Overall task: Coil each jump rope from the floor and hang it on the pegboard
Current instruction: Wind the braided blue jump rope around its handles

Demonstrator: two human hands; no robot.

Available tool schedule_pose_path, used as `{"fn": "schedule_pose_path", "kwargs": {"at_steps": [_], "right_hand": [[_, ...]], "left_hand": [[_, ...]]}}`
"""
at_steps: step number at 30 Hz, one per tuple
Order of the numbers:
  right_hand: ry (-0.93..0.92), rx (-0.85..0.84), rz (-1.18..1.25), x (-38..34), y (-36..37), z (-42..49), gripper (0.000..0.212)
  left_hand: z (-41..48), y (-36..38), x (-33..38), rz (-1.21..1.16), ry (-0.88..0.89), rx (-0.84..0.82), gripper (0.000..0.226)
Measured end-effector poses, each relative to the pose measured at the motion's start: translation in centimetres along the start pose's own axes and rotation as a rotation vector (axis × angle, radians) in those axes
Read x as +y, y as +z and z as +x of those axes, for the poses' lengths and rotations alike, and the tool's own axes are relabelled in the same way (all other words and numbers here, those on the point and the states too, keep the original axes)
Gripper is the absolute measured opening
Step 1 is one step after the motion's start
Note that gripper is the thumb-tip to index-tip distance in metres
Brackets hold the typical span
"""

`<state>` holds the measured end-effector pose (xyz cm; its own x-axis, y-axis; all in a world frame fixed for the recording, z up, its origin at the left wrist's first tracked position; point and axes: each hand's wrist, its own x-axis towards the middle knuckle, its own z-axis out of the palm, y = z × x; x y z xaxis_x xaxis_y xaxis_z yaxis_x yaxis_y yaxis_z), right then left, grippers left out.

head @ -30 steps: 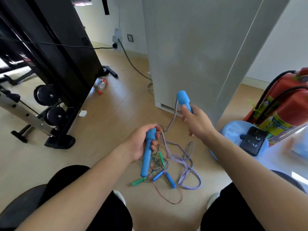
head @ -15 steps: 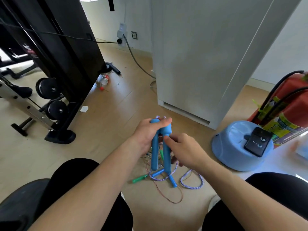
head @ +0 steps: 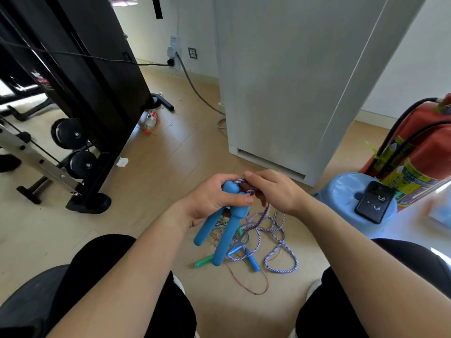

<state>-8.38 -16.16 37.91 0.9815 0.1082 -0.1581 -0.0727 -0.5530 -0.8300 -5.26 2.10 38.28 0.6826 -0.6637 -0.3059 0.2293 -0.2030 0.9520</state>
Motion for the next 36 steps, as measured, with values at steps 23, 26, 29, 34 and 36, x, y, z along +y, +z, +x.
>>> {"fn": "schedule_pose_path", "kwargs": {"at_steps": [23,26,29,34,36], "right_hand": [[-0.136,0.205,0.033,0.7,-1.5,0.5,0.018],[-0.115,0.175,-0.022,0.9,-2.1,0.5,0.022],[-0.091,0.103,-0.07,1.0,-2.5,0.3,0.028],[-0.09,0.154,-0.14,0.8,-2.4,0.1,0.035],[-0.082,0.173,-0.134,1.0,-2.6,0.0,0.036]], "left_hand": [[0.8,1.7,-1.7,-0.317,0.015,-0.011,0.029],[1.0,1.5,-2.0,-0.219,0.012,0.023,0.03],[1.1,1.2,-1.8,-0.173,0.026,0.03,0.032],[1.0,2.2,-1.7,-0.136,0.013,-0.098,0.023],[0.9,2.4,-1.9,-0.118,0.018,-0.122,0.026]]}}
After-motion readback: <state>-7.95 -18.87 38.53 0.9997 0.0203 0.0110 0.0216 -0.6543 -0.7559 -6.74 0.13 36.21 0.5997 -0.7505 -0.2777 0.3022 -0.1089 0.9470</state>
